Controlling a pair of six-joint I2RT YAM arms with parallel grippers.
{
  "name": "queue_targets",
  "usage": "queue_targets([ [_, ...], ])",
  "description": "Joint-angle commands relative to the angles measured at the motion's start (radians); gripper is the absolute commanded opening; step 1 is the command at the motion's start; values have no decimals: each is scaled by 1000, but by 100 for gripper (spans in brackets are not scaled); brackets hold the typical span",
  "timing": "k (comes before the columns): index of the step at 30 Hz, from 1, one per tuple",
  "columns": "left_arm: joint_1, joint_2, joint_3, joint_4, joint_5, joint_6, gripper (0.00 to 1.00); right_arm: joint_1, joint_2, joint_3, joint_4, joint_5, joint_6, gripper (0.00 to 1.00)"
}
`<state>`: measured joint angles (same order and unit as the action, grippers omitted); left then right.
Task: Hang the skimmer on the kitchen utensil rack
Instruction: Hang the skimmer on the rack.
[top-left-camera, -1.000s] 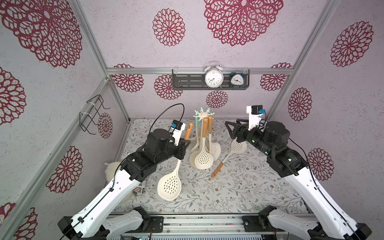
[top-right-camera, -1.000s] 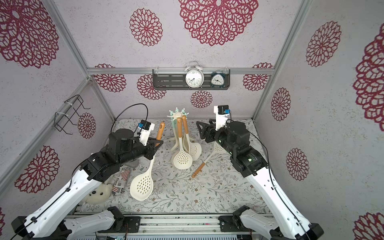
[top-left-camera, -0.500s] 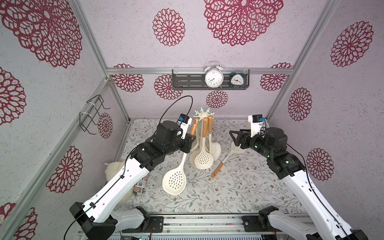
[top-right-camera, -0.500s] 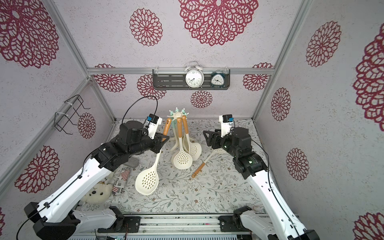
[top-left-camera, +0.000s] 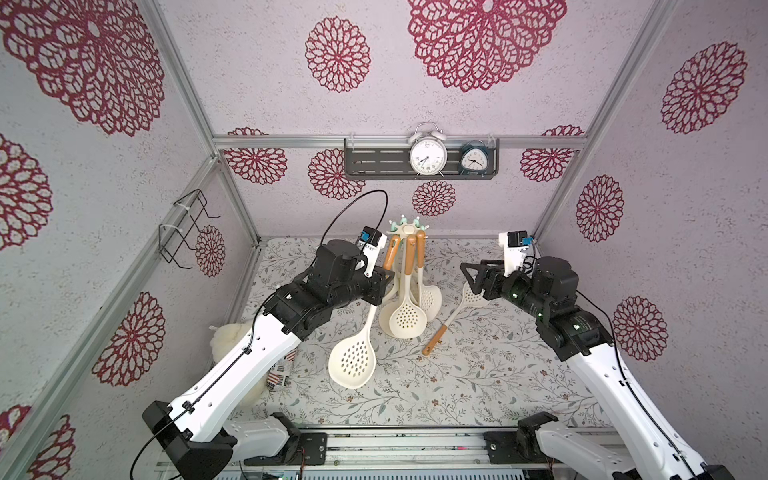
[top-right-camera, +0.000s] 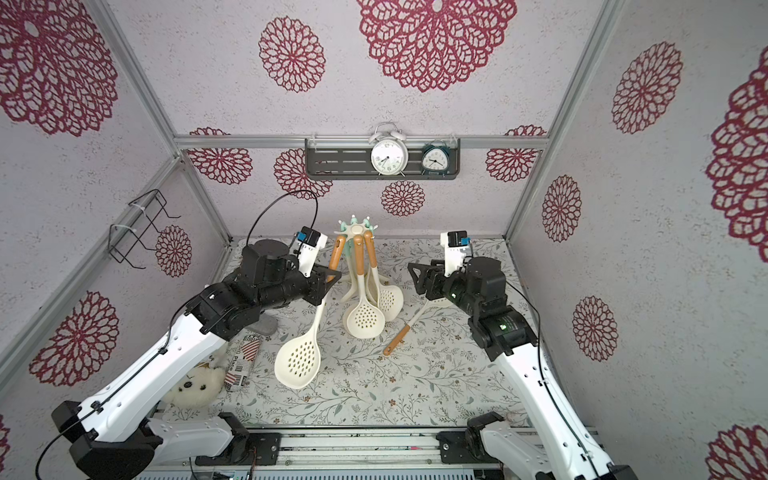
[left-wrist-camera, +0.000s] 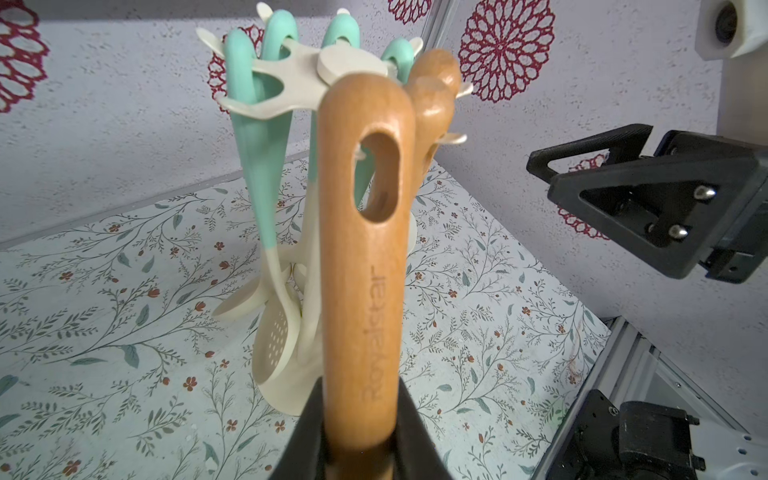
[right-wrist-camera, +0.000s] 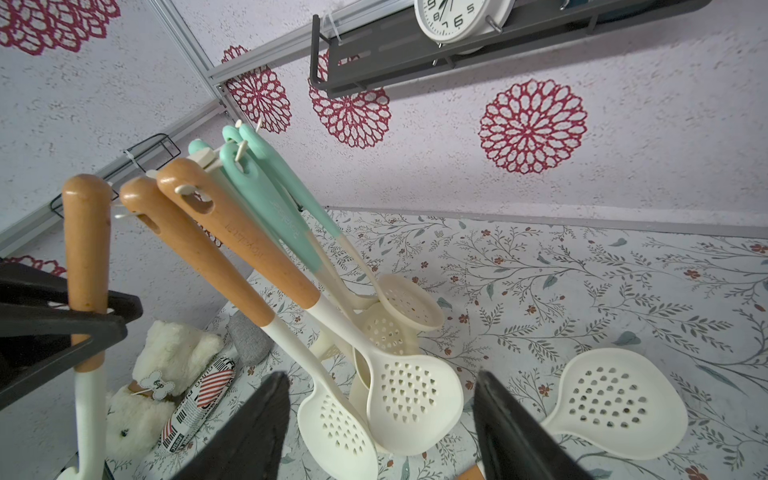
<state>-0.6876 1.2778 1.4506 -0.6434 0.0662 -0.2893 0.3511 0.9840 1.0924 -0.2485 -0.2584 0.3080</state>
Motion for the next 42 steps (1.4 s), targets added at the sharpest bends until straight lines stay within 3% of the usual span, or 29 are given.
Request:
queue_targets([
  [1,-16,17,32,15,9,3,0,-6,-28,1,41,-19,14,72],
  [12,-10,95,29,29,-3,14,0,-10,-37,-6,32,-27,16,72],
  [33,20,129,-143,237,-9,49,0,-12,-51,-48,27,-30,18,73],
  [40,25,98,-142,250,-10,50,34,-11,-75,-81,23,21,36,77],
  [42,26,84,-136,249,-9,51,44,-11,-83,-100,16,45,43,86],
])
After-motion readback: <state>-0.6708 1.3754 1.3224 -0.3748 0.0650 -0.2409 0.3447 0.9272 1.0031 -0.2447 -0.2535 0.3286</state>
